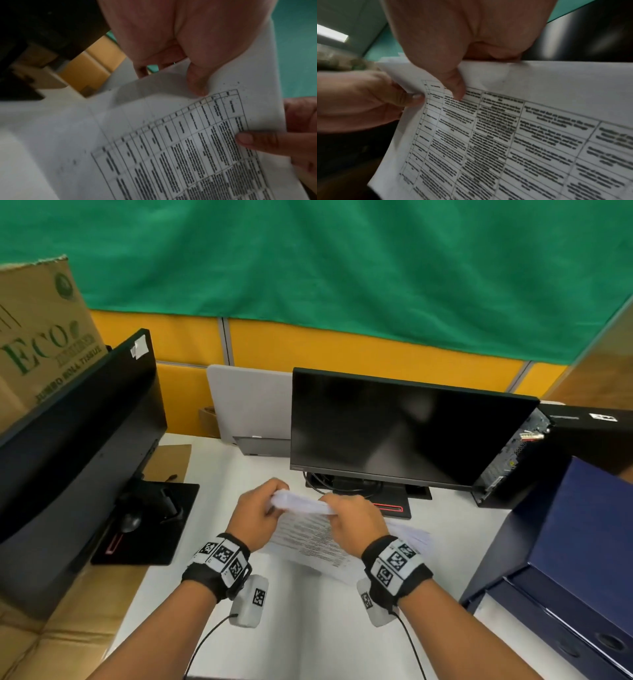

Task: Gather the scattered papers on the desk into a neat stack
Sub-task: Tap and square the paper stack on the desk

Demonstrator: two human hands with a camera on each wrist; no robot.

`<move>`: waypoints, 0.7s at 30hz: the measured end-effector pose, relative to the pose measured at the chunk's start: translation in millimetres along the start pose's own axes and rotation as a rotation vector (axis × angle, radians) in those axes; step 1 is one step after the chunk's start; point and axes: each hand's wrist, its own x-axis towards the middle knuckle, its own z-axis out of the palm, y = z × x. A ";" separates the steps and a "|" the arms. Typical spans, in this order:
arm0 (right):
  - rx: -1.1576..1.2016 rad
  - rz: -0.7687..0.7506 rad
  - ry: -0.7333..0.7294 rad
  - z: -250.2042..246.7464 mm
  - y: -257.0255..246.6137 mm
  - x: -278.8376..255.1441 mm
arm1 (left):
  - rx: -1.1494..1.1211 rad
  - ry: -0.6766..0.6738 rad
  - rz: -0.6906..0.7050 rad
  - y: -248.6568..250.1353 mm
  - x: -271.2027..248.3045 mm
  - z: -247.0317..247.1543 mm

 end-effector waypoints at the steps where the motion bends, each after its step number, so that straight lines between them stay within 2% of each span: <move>1: 0.049 0.033 0.045 -7.8 5.6 -0.2 | 0.040 0.093 0.034 9.8 4.3 -4.1; 3: 0.195 0.103 0.147 -21.5 19.7 -1.9 | 0.085 0.337 0.047 19.1 10.1 -13.0; 5: 0.490 0.165 0.216 -33.5 34.7 -6.3 | 0.006 0.535 -0.045 16.8 13.5 -19.2; 6: 0.657 0.198 0.228 -39.1 39.9 -10.4 | -0.096 0.532 -0.118 16.0 13.9 -21.0; 7: 0.806 0.227 0.228 -44.3 43.3 -14.9 | -0.255 0.458 -0.173 16.9 14.2 -20.9; 9: 1.011 0.267 0.236 -48.1 46.6 -22.9 | -0.558 0.174 -0.215 19.8 15.0 -13.3; 10: 1.070 0.285 0.249 -46.3 47.7 -26.7 | -0.607 0.066 -0.211 25.2 15.0 -8.9; 11: 1.102 0.308 0.271 -43.1 48.7 -30.2 | -0.614 0.023 -0.202 32.3 13.8 -4.4; 15: 1.191 0.429 0.387 -19.5 52.1 -47.7 | -0.532 0.035 -0.156 54.4 0.7 15.8; 18: 1.205 0.457 0.368 3.0 48.6 -66.4 | -0.511 0.010 -0.189 49.9 -19.9 38.2; 21: 1.093 0.433 0.318 15.3 40.8 -75.3 | -0.477 0.038 -0.221 38.2 -32.6 49.2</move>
